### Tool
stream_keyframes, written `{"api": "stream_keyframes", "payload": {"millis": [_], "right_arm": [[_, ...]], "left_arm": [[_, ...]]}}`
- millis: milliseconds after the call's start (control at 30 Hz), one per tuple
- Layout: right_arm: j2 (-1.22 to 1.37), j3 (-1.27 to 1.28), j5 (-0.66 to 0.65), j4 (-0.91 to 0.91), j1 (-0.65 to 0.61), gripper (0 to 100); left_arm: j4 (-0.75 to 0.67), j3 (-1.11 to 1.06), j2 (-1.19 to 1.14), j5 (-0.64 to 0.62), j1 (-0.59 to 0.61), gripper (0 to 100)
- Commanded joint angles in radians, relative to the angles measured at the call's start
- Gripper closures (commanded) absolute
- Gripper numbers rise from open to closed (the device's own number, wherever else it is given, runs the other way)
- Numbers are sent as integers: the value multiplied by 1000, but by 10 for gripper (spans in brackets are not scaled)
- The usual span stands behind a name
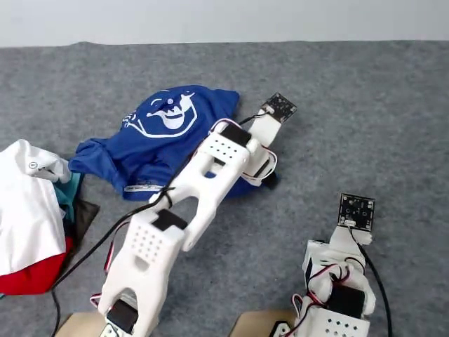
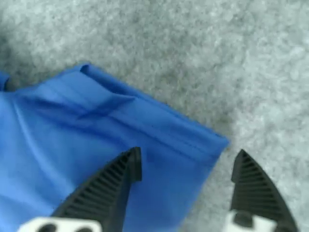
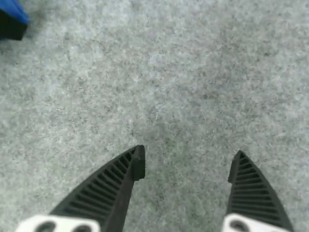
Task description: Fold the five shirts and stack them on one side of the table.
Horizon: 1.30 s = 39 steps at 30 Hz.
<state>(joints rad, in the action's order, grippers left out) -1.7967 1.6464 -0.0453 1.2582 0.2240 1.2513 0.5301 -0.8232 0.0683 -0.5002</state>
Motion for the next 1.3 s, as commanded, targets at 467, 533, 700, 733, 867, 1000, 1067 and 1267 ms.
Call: {"api": "stream_keyframes", "payload": {"millis": [467,533,700,733,867,1000,1067,1267], "right_arm": [[-10,-6,-12,-13,-8,708],[-10,-8,-14,-13,-4,708],[-10,-8,-14,-12,-2,710],[-10,-8,-14,-10,-2,710],[-10,-15,-28,-7,-2,710],[-10,-29,-209,-54,-1,710],[-10,-31,-290,-94,-1,710],[-10,-25,-394,-242,-8,711]], "left_arm": [[508,905,-272,-15,-9,996],[508,901,-204,-17,-15,996],[508,779,46,-18,-17,996],[508,730,107,-18,-14,996],[506,473,368,-15,-3,995],[506,214,631,-12,20,995],[506,90,756,-12,44,995],[506,-248,1114,-11,229,995]]}}
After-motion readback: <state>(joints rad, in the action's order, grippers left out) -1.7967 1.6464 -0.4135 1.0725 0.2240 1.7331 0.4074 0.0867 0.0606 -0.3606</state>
